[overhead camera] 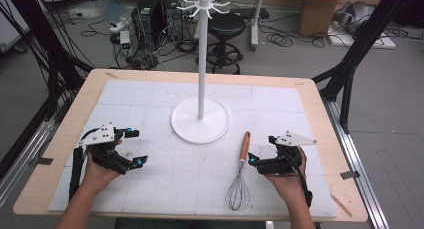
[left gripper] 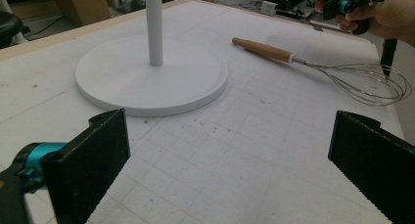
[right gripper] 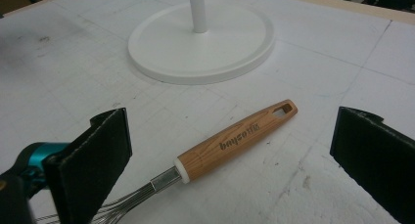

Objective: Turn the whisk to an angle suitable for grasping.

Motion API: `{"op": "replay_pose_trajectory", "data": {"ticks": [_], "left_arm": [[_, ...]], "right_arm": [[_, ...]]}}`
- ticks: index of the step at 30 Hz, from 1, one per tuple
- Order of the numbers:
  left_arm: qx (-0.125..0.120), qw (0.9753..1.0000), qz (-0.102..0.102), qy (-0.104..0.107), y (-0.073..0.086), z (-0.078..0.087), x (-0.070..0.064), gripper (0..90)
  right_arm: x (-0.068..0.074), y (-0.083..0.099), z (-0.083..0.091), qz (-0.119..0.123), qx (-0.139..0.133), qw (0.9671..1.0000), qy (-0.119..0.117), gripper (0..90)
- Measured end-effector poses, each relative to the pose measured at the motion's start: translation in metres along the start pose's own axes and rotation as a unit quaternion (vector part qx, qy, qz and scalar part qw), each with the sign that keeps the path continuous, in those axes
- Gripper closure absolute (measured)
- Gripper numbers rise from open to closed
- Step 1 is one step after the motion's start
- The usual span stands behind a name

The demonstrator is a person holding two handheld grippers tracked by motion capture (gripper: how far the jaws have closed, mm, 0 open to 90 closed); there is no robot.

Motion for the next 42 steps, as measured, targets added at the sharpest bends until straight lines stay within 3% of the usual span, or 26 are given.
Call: {"op": "replay_pose_trajectory", "data": {"ticks": [11,20,25,29,37,41,42], "left_arm": [[0.001,1.0000,0.000,-0.002,0.000,0.000,0.000,2.5],[-0.001,1.0000,0.001,-0.003,0.000,0.002,0.001,2.4],[-0.003,1.0000,0.001,-0.004,-0.001,0.002,0.001,2.5],[-0.005,1.0000,0.002,-0.004,-0.001,0.003,0.002,2.5],[-0.004,1.0000,0.002,-0.003,0.000,0.002,0.002,2.4],[-0.001,1.0000,0.002,-0.003,0.000,0.002,0.001,2.4],[-0.002,1.0000,0.002,-0.003,0.000,0.002,0.001,2.4]], "right_arm": [[0.003,-0.004,-0.006,0.004,0.010,0.9999,0.008,0.4],[0.006,-0.012,-0.026,-0.006,0.058,0.9978,0.030,4.3],[0.008,-0.013,-0.041,-0.010,0.107,0.9930,0.050,4.5],[0.005,-0.014,-0.047,-0.019,0.125,0.9898,0.066,4.8],[-0.001,-0.010,-0.054,-0.036,0.153,0.9845,0.077,7.3],[0.000,-0.001,-0.064,-0.039,0.203,0.9752,0.078,19.3],[0.001,0.002,-0.067,-0.042,0.213,0.9736,0.069,21.6]]}}
Point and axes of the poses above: each handheld gripper's, and its own axes: z roughly backward along the jaws, y roughly out of its underside, x roughly to its left, the point moved 4 cm from there along -z, roughly forward along the jaws, and after that the axes turned 3 degrees about z, right-handed, at the moved point
